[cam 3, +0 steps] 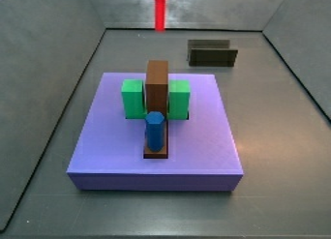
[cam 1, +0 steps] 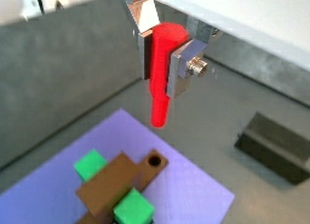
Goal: Pick up the red object. Move up. Move to above the board. Insert the red object.
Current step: Insert the red object.
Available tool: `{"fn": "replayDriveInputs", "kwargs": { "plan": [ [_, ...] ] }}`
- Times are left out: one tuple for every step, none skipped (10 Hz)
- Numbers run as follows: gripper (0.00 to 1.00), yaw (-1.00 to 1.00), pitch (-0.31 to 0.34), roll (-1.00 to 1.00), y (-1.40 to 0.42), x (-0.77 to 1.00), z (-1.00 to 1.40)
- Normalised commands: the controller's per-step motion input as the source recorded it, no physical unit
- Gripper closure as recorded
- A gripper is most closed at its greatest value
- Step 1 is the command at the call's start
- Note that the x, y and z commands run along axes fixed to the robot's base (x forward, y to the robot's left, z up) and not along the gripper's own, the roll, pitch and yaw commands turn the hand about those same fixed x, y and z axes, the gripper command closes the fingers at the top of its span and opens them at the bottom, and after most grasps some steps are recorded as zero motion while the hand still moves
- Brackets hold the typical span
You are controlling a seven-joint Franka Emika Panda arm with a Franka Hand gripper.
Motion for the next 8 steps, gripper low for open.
{"fn": "replayDriveInputs", "kwargs": {
  "plan": [
    [1.00, -0.03, -0.190, -0.02, 0.00, 0.21, -0.86],
    [1.00, -0.02, -0.189, 0.05, -0.01, 0.15, -0.81],
    [1.00, 0.00, -0.209, 0.07, 0.00, 0.00, -0.77],
    [1.00, 0.00, -0.209, 0.10, 0.07, -0.14, -0.68],
    [1.00, 0.00, -0.179, 0.08, 0.19, -0.29, -0.62],
    [1.00, 0.00, -0.171, 0.02, 0.23, -0.28, -0.53],
    [1.00, 0.00, -0.170, -0.05, 0.15, -0.08, -0.42],
    [1.00, 0.00, -0.109, -0.15, 0.00, 0.06, -0.29]
  ]
}}
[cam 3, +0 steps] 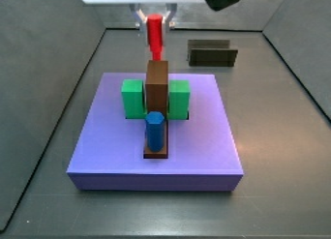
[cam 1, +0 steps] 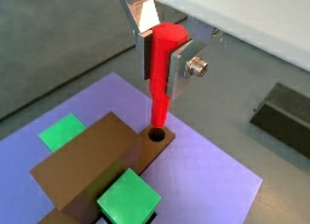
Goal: Pick up the red object. Move up. Move to above the board. Insert the red object.
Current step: Insert the red object.
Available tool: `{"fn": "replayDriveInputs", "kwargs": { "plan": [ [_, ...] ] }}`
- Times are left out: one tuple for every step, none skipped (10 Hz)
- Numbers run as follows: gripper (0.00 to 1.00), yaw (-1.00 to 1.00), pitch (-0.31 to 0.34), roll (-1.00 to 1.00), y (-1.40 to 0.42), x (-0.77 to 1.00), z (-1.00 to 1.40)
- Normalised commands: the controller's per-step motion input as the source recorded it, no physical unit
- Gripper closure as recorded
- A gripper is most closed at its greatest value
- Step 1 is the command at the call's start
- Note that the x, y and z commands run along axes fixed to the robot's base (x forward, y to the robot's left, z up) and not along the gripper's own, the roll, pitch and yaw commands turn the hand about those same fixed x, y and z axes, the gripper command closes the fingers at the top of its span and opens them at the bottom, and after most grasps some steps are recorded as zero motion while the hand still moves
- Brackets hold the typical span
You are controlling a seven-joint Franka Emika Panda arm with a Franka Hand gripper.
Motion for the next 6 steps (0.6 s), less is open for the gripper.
{"fn": "replayDriveInputs", "kwargs": {
  "plan": [
    [1.00, 0.00, -0.077, -0.08, -0.05, 0.15, -0.25],
    [1.00, -0.01, -0.074, -0.05, 0.00, 0.02, -0.29],
    [1.00, -0.01, -0.060, 0.00, 0.03, 0.00, -0.30],
    [1.00, -0.06, -0.044, 0.01, 0.11, 0.00, -0.37],
    [1.00, -0.06, -0.049, 0.04, 0.12, 0.00, -0.41],
    [1.00, -0.03, -0.034, 0.00, 0.06, 0.00, -0.33]
  ]
}}
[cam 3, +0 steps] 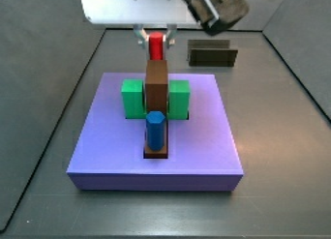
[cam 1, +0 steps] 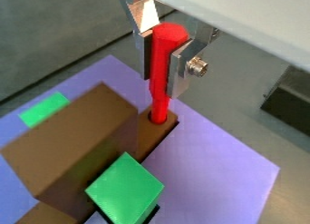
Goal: Pick up the red object. Move up. Move to above the board. Insert the red object.
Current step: Insert the red object.
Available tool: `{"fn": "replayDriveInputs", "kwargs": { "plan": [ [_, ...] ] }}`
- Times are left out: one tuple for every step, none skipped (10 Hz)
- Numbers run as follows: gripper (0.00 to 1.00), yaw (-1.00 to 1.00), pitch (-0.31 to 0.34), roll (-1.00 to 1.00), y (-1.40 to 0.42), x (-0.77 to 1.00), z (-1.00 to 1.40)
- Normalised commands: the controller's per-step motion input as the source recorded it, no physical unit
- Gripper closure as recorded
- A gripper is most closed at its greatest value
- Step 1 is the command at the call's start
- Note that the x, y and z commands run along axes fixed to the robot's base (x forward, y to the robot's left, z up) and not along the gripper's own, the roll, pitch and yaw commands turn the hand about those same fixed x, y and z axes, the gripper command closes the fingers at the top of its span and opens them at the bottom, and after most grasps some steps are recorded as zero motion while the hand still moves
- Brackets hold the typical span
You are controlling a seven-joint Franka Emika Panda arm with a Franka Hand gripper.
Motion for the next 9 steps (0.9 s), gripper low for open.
{"fn": "replayDriveInputs", "kwargs": {
  "plan": [
    [1.00, -0.02, -0.037, 0.00, 0.00, 0.14, -0.33],
    [1.00, -0.01, -0.026, 0.05, -0.03, 0.21, -0.34],
    [1.00, 0.00, -0.004, 0.12, -0.06, 0.26, -0.36],
    [1.00, -0.02, 0.000, 0.12, -0.08, 0.23, -0.36],
    [1.00, -0.03, 0.000, 0.14, -0.06, 0.20, -0.37],
    [1.00, -0.03, -0.003, 0.16, -0.04, 0.07, -0.38],
    [1.00, 0.00, -0.001, 0.12, -0.14, -0.03, -0.23],
    [1.00, 0.00, 0.000, 0.13, -0.25, 0.00, -0.19],
    [1.00, -0.03, 0.000, 0.12, -0.18, 0.09, -0.24]
  ]
}}
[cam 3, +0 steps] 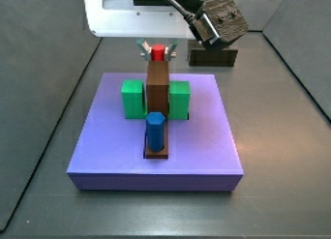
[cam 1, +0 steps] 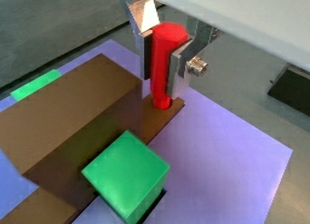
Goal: Pick up the red object. Move up. Move to above the board. Insert the red object.
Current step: Insert the red object.
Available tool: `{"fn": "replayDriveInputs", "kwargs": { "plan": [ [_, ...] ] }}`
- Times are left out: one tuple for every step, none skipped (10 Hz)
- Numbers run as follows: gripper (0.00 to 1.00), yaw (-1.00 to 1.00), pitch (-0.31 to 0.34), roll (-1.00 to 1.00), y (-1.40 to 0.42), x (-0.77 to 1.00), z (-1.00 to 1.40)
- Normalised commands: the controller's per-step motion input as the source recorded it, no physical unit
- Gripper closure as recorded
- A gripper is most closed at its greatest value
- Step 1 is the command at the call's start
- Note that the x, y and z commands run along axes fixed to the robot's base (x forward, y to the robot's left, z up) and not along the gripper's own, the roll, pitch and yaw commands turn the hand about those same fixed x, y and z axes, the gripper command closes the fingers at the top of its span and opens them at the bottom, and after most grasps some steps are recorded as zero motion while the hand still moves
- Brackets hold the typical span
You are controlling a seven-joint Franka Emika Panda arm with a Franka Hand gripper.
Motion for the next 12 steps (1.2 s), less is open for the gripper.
{"fn": "replayDriveInputs", "kwargs": {
  "plan": [
    [1.00, -0.05, 0.000, 0.18, -0.06, 0.07, -0.34],
    [1.00, -0.08, 0.000, 0.24, 0.00, 0.02, -0.45],
    [1.00, -0.12, 0.000, 0.28, 0.03, 0.00, -0.49],
    [1.00, -0.15, 0.000, 0.31, 0.08, -0.08, -0.51],
    [1.00, -0.19, 0.000, 0.31, 0.16, -0.20, -0.49],
    [1.00, -0.15, 0.000, 0.25, 0.00, -0.32, -0.28],
    [1.00, -0.11, 0.000, 0.15, -0.09, -0.22, -0.21],
    [1.00, -0.11, 0.000, 0.00, -0.12, 0.00, -0.41],
    [1.00, -0.15, -0.023, 0.00, -0.03, 0.03, -0.62],
    [1.00, -0.24, -0.011, 0.00, 0.00, 0.00, -0.75],
    [1.00, -0.31, -0.036, -0.02, 0.06, 0.00, -0.85],
    [1.00, -0.26, -0.067, -0.10, 0.06, 0.00, -0.70]
  ]
}}
